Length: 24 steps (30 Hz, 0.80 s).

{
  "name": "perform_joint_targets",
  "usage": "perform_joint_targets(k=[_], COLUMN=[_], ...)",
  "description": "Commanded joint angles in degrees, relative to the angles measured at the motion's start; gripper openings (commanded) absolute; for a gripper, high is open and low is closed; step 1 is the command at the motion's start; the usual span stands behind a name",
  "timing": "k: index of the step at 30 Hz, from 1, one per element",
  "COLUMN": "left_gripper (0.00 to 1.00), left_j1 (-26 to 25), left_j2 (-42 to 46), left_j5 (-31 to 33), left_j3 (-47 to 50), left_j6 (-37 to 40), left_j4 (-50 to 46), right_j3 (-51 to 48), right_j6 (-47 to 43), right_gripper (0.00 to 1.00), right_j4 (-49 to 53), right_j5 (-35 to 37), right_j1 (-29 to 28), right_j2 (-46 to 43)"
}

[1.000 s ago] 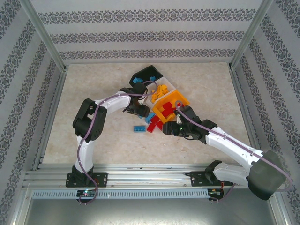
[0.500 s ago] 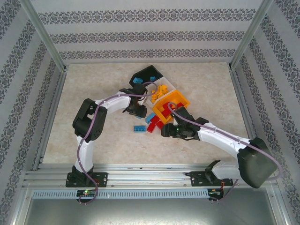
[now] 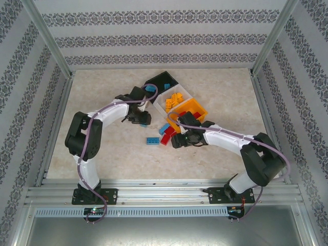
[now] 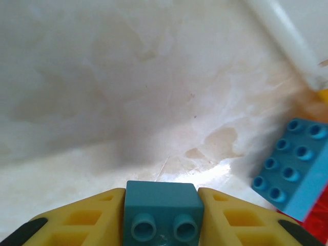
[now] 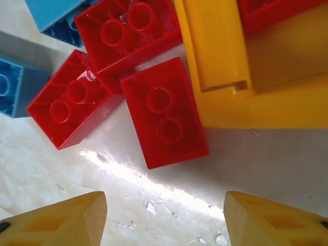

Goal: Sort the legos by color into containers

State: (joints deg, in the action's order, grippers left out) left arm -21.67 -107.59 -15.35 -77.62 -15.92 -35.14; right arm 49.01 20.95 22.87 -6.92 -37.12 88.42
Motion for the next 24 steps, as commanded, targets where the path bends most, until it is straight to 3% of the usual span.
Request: perform_joint_targets(k=[1, 13, 24], left_gripper=[0.37, 0.38, 0.38], left_j1=[2.31, 4.85, 5.75], left_j2=[2.6, -3.31, -16.59], left_j5=[-4.06, -7.39, -9.03], left_j3=[-0.6, -12.73, -32.02], left_j6=[-3.15, -4.97, -8.42], left_j4=[1.78, -0.02, -0.47], right_j3=[2.25, 6.33, 7.09], right_j6=[-3.01, -2.76, -3.09], right_gripper=[0.62, 0.56, 0.33], right_j4=[0.34, -1.23, -4.0], right_j5=[3.1, 8.19, 8.35], right_j1=[-0.81, -2.27, -2.43], right_j2=[2.47, 9.97, 12.67])
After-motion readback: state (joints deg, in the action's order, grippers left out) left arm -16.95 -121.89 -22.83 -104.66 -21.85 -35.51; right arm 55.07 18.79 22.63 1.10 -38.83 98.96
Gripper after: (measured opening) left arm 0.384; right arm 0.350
